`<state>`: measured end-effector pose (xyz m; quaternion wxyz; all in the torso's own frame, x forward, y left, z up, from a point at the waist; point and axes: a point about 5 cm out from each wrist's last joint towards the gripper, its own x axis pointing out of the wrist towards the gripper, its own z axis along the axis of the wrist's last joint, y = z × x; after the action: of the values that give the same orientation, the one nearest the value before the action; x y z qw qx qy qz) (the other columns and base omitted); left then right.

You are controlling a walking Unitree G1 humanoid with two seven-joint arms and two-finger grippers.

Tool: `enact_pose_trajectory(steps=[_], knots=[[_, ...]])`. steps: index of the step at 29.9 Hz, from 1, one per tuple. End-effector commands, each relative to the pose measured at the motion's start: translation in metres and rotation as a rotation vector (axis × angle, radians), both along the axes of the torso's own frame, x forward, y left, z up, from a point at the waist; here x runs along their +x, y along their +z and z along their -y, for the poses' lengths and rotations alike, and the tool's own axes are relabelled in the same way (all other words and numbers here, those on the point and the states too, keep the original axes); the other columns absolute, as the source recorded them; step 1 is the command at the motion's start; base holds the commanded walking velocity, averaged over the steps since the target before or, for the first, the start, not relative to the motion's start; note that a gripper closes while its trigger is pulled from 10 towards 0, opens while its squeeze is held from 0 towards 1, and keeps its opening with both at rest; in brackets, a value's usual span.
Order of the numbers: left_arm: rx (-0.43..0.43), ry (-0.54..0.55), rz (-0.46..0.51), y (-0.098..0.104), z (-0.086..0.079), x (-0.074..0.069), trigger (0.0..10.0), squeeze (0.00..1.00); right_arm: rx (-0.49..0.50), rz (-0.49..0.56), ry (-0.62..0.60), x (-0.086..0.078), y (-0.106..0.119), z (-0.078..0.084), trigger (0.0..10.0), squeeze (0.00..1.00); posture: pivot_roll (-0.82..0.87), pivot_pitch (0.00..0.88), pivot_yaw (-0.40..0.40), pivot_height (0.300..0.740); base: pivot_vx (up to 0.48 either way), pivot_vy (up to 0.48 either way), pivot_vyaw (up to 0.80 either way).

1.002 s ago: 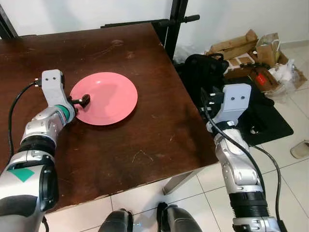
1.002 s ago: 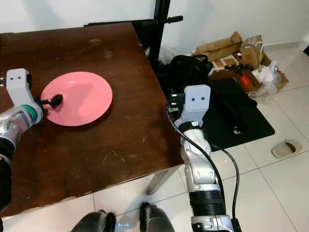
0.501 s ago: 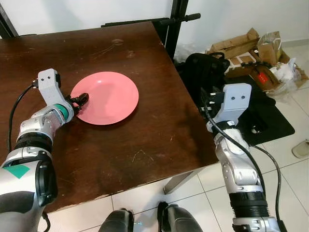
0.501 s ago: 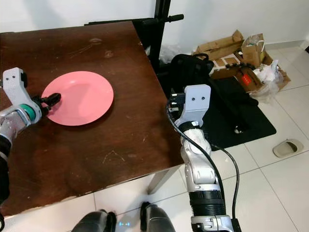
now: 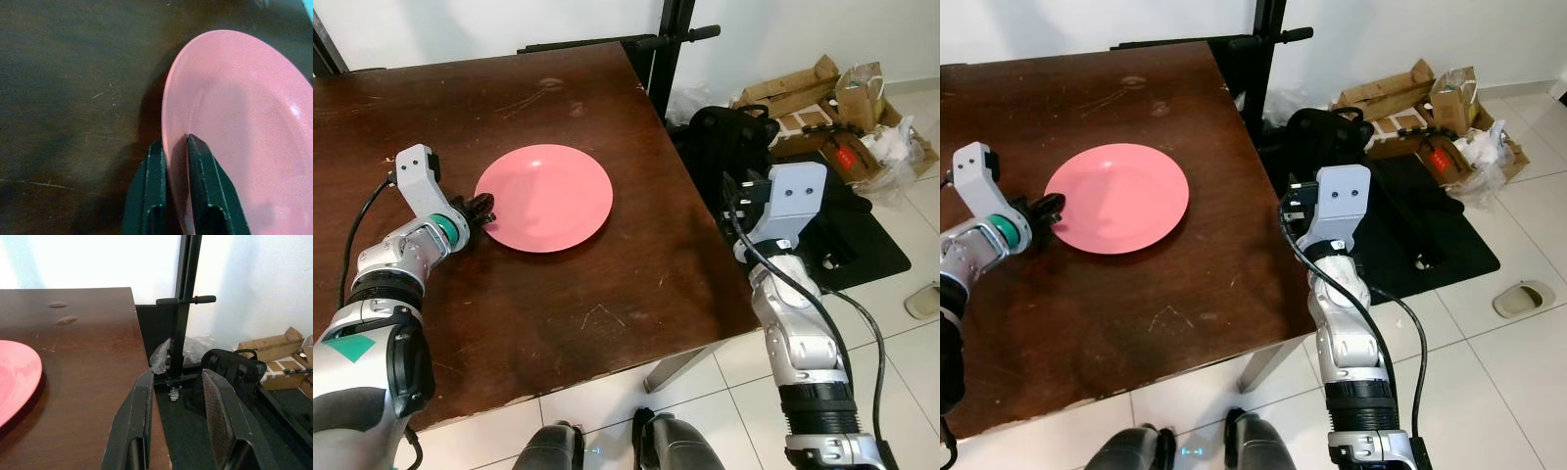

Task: Setting the table

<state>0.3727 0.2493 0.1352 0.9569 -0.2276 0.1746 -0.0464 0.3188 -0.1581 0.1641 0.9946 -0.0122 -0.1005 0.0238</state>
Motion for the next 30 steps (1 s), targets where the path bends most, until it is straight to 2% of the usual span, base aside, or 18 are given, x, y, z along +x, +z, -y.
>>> enact_pose_trajectory(steps=[1, 8, 10, 11, 12, 13, 16, 17, 18, 19, 20, 23, 24, 28, 30], knots=[[-0.027, 0.004, -0.043, -0.011, 0.004, -0.003, 0.0, 0.00, 0.004, -0.011, -0.009, 0.002, -0.002, 0.003, 10.0, 0.00, 0.05, 0.062, 0.014, 0.740, 0.000, 0.000, 0.00], [-0.124, 0.012, 0.022, 0.000, 0.005, 0.000, 0.0, 0.00, 0.008, 0.003, -0.011, 0.004, 0.002, 0.004, 10.0, 0.00, 0.06, 0.046, 0.013, 0.740, 0.000, 0.000, 0.00], [-0.200, 0.009, 0.082, 0.010, 0.008, 0.003, 0.0, 0.00, 0.020, 0.016, -0.006, 0.006, 0.006, 0.003, 10.0, 0.00, 0.06, 0.040, 0.015, 0.740, 0.000, 0.000, 0.00], [-0.241, 0.014, 0.121, 0.016, 0.008, 0.005, 10.0, 0.00, 0.031, 0.024, 0.002, 0.007, 0.009, 0.001, 10.0, 0.00, 0.06, 0.040, 0.015, 0.740, 0.000, 0.000, 0.00], [-0.241, 0.014, 0.121, 0.016, 0.008, 0.005, 10.0, 0.00, 0.031, 0.024, 0.002, 0.007, 0.009, 0.001, 10.0, 0.00, 0.06, 0.040, 0.015, 0.740, 0.000, 0.000, 0.00], [-0.293, 0.017, 0.164, 0.024, 0.008, 0.006, 10.0, 0.00, 0.043, 0.033, 0.014, 0.009, 0.012, -0.001, 10.0, 0.00, 0.06, 0.036, 0.014, 0.740, 0.000, 0.000, 0.00], [-0.327, 0.019, 0.191, 0.029, 0.008, 0.007, 10.0, 0.00, 0.050, 0.039, 0.022, 0.009, 0.014, -0.002, 10.0, 0.00, 0.07, 0.034, 0.013, 0.740, 0.000, 0.000, 0.00], [-0.393, 0.014, 0.252, 0.039, 0.008, 0.007, 10.0, 0.00, 0.093, 0.048, 0.040, 0.012, 0.019, -0.005, 10.0, 0.00, 0.07, 0.034, 0.013, 0.740, 0.000, 0.000, 0.00], [-0.393, 0.014, 0.252, 0.039, 0.008, 0.007, 10.0, 0.00, 0.093, 0.048, 0.040, 0.012, 0.019, -0.005, 10.0, 0.00, 0.07, 0.034, 0.013, 0.740, 0.000, 0.000, 0.00], [-0.458, 0.001, 0.320, 0.050, 0.007, 0.005, 10.0, 0.00, 0.158, 0.056, 0.073, 0.014, 0.025, -0.008, 10.0, 0.00, 0.07, 0.032, 0.013, 0.740, 0.000, 0.000, 0.00], [-0.458, 0.001, 0.320, 0.050, 0.007, 0.005, 10.0, 0.00, 0.158, 0.056, 0.073, 0.014, 0.025, -0.008, 10.0, 0.00, 0.07, 0.032, 0.013, 0.740, 0.000, 0.000, 0.00], [-0.573, -0.046, 0.465, 0.073, 0.007, -0.001, 10.0, 0.00, 0.364, 0.055, 0.219, 0.018, 0.038, -0.022, 10.0, 0.00, 0.07, 0.031, 0.012, 0.740, 0.000, 0.000, 0.00], [-0.573, -0.046, 0.465, 0.073, 0.007, -0.001, 10.0, 0.00, 0.364, 0.055, 0.219, 0.018, 0.038, -0.022, 10.0, 0.00, 0.07, 0.031, 0.012, 0.740, 0.000, 0.000, 0.00], [-0.657, -0.094, 0.554, 0.087, 0.009, -0.009, 10.0, 0.00, 0.497, 0.056, 0.357, 0.016, 0.045, -0.034, 10.0, 0.00, 0.07, 0.034, 0.011, 0.740, 0.000, 0.000, 0.00], [-0.673, -0.110, 0.577, 0.092, 0.010, -0.011, 10.0, 0.00, 0.522, 0.062, 0.385, 0.015, 0.048, -0.036, 10.0, 0.00, 0.07, 0.038, 0.012, 0.740, 0.000, 0.000, 0.00]])
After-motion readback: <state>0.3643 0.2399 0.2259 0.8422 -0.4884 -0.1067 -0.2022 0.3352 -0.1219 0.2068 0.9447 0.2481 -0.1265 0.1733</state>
